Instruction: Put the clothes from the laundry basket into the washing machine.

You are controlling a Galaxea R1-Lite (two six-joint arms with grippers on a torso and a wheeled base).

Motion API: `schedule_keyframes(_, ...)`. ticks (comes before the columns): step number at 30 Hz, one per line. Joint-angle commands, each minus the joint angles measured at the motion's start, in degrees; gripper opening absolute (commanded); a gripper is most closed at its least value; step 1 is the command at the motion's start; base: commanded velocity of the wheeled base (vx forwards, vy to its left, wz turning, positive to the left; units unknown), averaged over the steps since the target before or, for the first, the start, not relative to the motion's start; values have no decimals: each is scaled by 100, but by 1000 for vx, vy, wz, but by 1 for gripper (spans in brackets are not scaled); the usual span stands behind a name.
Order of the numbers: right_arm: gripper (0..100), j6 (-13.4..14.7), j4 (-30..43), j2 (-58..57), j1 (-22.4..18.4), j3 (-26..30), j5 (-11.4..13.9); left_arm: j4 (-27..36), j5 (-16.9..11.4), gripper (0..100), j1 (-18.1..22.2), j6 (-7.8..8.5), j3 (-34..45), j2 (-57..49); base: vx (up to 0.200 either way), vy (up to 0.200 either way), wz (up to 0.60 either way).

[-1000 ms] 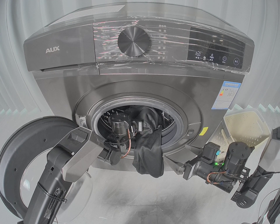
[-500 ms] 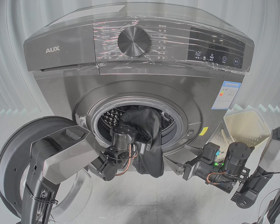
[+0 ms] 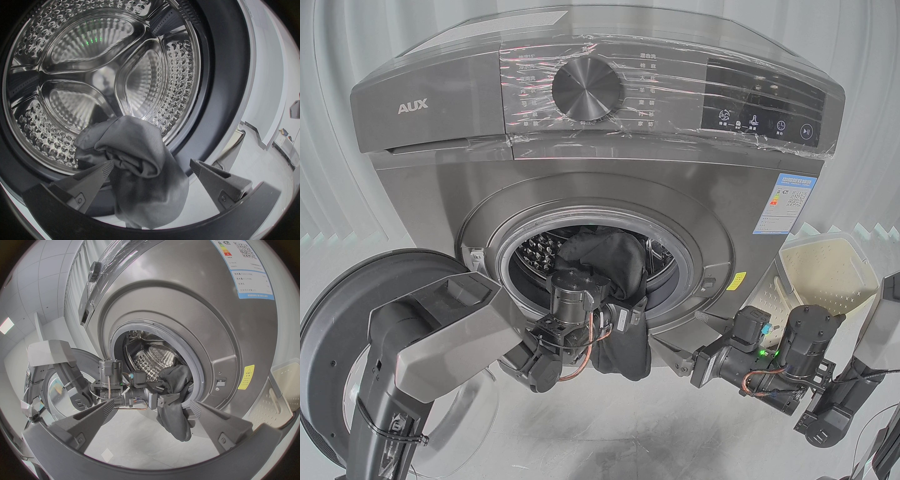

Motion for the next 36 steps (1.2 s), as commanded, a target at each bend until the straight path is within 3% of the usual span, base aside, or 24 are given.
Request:
schedule_keyframes(1, 100, 2, -3, 8, 16, 5, -2, -32, -21, 100, 41, -7, -551, 527, 0, 0, 0)
schedule_keyframes(8, 100, 2, -3, 8, 16, -4, -2, -6, -21, 100, 67, -16, -1219, 975, 0, 0, 0)
schedule_keyframes(9, 100, 2, -3, 8, 16, -4, -2, -15, -12, 0, 67, -16, -1263, 1019, 0, 0, 0)
schedule_keyframes(21, 100, 2, -3, 8, 16, 5, -2, -155, 5, 0, 164, -33, -1685, 1248, 0, 0, 0)
schedule_keyframes(35, 100, 2, -3, 26, 25, -13, -2, -357, 172, 0, 691, -16, -1940, 984, 0, 0, 0)
schedule_keyframes(36, 100, 2, -3, 34, 25, -13, -2, -357, 172, 100, 691, -33, -1949, 984, 0, 0, 0)
